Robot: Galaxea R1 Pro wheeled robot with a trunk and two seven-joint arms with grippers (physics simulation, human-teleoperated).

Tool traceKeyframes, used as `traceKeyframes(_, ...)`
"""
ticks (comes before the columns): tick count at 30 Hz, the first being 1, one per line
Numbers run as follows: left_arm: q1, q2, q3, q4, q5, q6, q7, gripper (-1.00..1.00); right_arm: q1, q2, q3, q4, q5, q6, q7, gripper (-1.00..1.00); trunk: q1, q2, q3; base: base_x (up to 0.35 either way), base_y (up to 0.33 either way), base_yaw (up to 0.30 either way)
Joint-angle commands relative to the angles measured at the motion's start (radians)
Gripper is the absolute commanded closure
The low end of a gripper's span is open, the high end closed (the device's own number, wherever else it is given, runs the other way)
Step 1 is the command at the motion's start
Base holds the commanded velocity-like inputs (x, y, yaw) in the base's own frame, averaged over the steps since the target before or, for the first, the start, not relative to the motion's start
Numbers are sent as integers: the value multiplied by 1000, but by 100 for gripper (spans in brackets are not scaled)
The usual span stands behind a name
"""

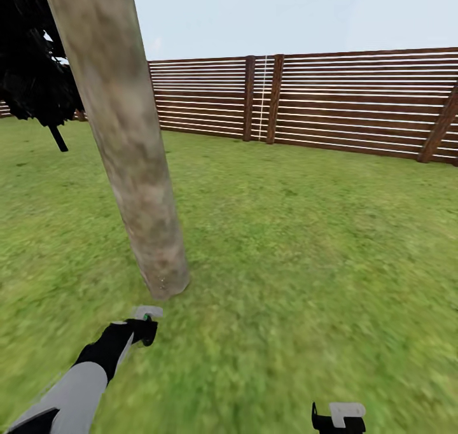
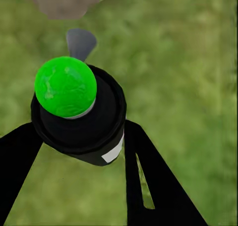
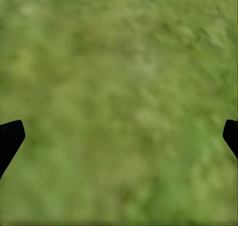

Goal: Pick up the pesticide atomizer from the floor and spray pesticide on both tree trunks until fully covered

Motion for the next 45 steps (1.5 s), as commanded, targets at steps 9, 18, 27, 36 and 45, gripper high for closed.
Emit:
traceKeyframes(9, -6, 48, 0, -32, -4, 10, -6, 100, 0, -2, 0, 1, 0, 1, 1, -100, 0, 0, 0, -38, 9, 0)
traceKeyframes(18, -14, 21, -17, -109, -6, 25, -38, 100, 0, -3, 0, 2, 0, 1, 2, -100, 0, 0, 0, -73, 16, 0)
traceKeyframes(27, -13, -3, -21, -133, -9, 46, -98, 100, 0, -3, 0, 2, 0, 1, 3, -100, 0, 0, 0, -13, 8, 0)
traceKeyframes(36, -39, -10, -34, -210, -9, 114, -107, 100, 0, -3, 0, 2, 1, 1, 3, -100, 0, 0, 0, -120, 87, 0)
traceKeyframes(45, -128, 68, -136, -215, -3, 254, -175, 100, 0, -3, 0, 2, 2, 1, 4, -100, 0, 0, 0, 0, 0, 0)
